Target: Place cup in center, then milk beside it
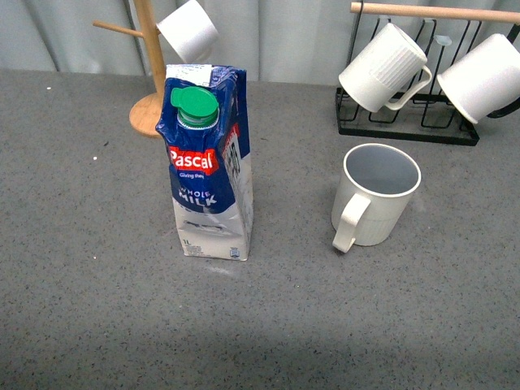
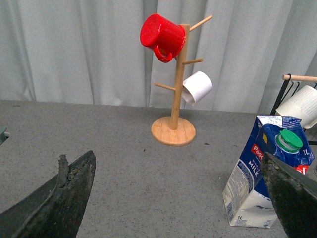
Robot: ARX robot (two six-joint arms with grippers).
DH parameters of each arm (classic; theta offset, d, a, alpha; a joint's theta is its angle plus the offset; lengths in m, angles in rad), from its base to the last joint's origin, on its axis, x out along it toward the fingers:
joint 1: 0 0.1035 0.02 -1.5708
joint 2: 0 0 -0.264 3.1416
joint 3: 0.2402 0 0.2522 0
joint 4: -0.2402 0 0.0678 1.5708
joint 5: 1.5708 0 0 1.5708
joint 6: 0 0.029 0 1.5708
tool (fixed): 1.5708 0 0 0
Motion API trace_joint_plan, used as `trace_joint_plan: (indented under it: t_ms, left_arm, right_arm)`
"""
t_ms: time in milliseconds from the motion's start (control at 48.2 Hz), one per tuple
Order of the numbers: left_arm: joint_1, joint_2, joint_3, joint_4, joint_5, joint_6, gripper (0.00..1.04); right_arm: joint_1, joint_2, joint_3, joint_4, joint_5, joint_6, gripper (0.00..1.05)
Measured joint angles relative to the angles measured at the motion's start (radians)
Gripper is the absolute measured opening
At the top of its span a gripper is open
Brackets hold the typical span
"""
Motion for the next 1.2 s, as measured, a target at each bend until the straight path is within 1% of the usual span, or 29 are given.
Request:
trace_joint_plan:
  t_ms: [290, 726, 788, 809, 995, 1057, 1202]
  left_arm:
    - [0.0, 0.0, 0.0, 0.0, 0.0, 0.0, 0.98]
    - [0.0, 0.0, 0.0, 0.0, 0.0, 0.0, 0.98]
    - [0.0, 0.0, 0.0, 0.0, 0.0, 0.0, 0.98]
    - [0.0, 0.0, 0.0, 0.0, -0.001, 0.0, 0.98]
    - [0.0, 0.0, 0.0, 0.0, 0.0, 0.0, 0.98]
    - [0.0, 0.0, 0.0, 0.0, 0.0, 0.0, 0.98]
    - [0.0, 0.0, 0.0, 0.0, 0.0, 0.0, 0.98]
  right_arm:
    - [0.0, -0.138, 0.0, -0.134, 0.0, 0.0, 0.01]
    - [0.0, -0.272, 0.0, -0.267, 0.0, 0.0, 0.01]
    - [0.0, -0.379, 0.001, -0.41, -0.003, 0.0, 0.01]
    - [0.0, -0.407, 0.001, -0.43, -0.003, 0.0, 0.01]
    - [0.0, -0.436, 0.001, -0.437, -0.003, -0.001, 0.01]
    - [0.0, -0.436, 0.001, -0.438, -0.003, 0.0, 0.09]
    - [0.0, -0.437, 0.001, -0.438, -0.003, 0.0, 0.32]
